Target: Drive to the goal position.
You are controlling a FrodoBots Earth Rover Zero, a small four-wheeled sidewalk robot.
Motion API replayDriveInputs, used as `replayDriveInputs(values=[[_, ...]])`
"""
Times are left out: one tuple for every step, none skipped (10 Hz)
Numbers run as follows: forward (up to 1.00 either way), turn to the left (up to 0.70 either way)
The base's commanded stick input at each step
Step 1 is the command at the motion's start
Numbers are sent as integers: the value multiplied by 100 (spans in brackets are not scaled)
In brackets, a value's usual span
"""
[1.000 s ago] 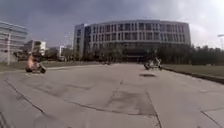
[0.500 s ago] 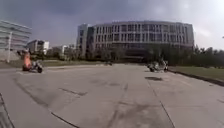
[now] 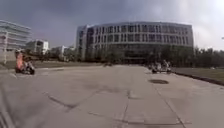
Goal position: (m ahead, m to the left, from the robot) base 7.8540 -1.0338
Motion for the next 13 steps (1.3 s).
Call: replayDriveInputs(values=[[100,0],[100,0],[100,0],[100,0],[100,0],[100,0],[100,0],[100,0],[100,0],[100,0],[100,0],[100,0],[100,0]])
